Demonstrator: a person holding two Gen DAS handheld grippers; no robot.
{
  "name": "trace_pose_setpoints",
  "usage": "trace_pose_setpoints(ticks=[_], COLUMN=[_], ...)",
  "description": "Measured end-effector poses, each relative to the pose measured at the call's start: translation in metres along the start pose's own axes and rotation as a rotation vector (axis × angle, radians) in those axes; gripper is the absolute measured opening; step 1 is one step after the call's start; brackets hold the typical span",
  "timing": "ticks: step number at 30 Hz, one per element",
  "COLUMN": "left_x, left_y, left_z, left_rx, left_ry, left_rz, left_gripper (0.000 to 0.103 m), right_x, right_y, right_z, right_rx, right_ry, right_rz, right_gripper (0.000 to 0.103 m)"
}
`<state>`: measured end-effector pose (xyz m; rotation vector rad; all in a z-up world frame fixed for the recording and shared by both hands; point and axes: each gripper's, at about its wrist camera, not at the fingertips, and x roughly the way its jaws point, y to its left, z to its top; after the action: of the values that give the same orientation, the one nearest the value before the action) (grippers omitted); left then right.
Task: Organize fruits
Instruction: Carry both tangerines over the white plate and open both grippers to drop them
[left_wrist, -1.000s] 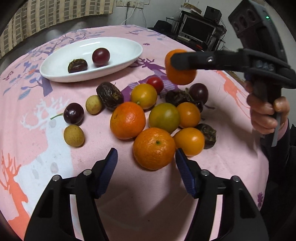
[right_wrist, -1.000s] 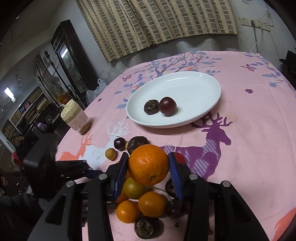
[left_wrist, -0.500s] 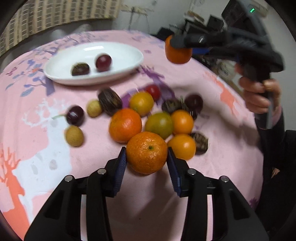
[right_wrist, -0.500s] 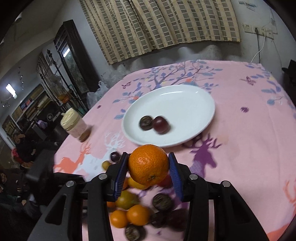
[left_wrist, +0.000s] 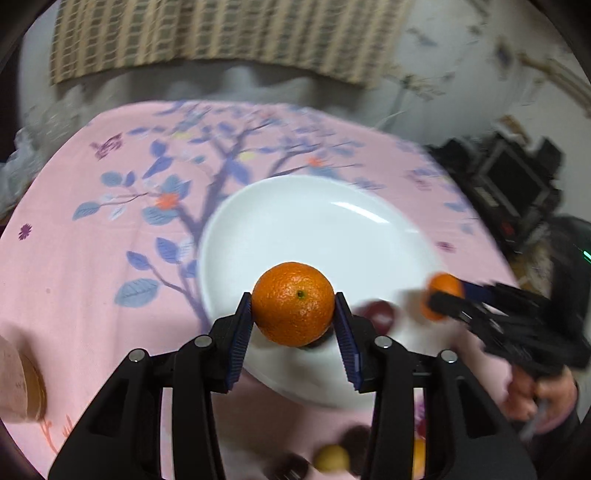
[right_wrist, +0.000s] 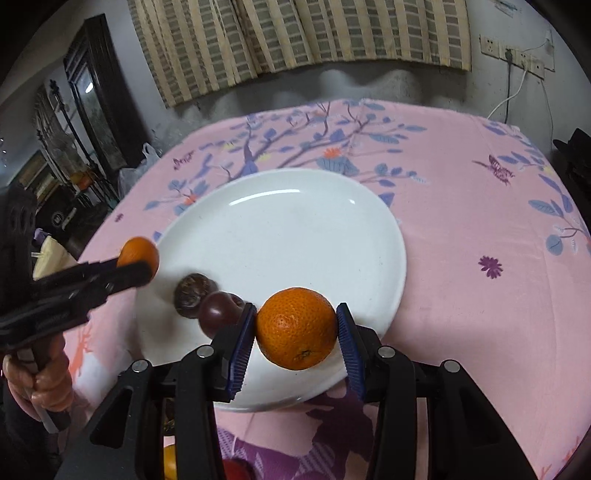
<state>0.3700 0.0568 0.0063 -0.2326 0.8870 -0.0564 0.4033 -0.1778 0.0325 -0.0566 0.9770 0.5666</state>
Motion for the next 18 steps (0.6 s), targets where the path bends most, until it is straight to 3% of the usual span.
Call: trace_pose_setpoints(ticks=[5, 6, 7, 8, 9, 10, 13, 18], left_x=[0.018, 0.017, 0.013, 0.004, -0.008, -0.021, -0.058, -0.088], left_y=[0.016, 0.016, 0.015, 0.015, 0.015, 0.015, 0.012, 0.022], left_z=[0.001, -0.001, -0.002, -0.004, -0.007, -0.013, -0.034, -0.072], left_rx=[-0.010, -0.003, 0.001, -0.002, -0.012, -0.018, 0.016, -0.022], left_ry=[0.052, 0.041, 0.030, 0.010, -0.012, -0.052, -0.117, -0.126], left_rz=[0.032, 0.038, 0.036, 0.023, 0.026, 0.030, 0.023, -0.036], left_gripper=[0.044, 0.048, 0.058, 0.066, 0.085, 0.092, 0.092, 0.093], right_x=[0.012, 0.012, 0.007, -0.002, -0.013, -0.029, -0.068, -0.122], right_y=[0.011, 0.012, 0.013, 0.014, 0.016, 0.020, 0.031, 0.057], right_z=[-0.001, -0.001, -0.003, -0.006, -0.010, -0.018, -0.049, -0.136], right_rx=[-0.010, -0.007, 0.005, 0.016, 0.021, 0.024, 0.033, 0.074], right_ry=[0.032, 0.041, 0.039, 0.025, 0.003, -0.029, -0.090, -0.145], right_rz=[-0.039, -0.043, -0.044, -0.043, -0.040, -0.045, -0.066, -0.091], right_gripper=[0.046, 0.049, 0.058, 0.062, 0.065, 0.066, 0.069, 0.069])
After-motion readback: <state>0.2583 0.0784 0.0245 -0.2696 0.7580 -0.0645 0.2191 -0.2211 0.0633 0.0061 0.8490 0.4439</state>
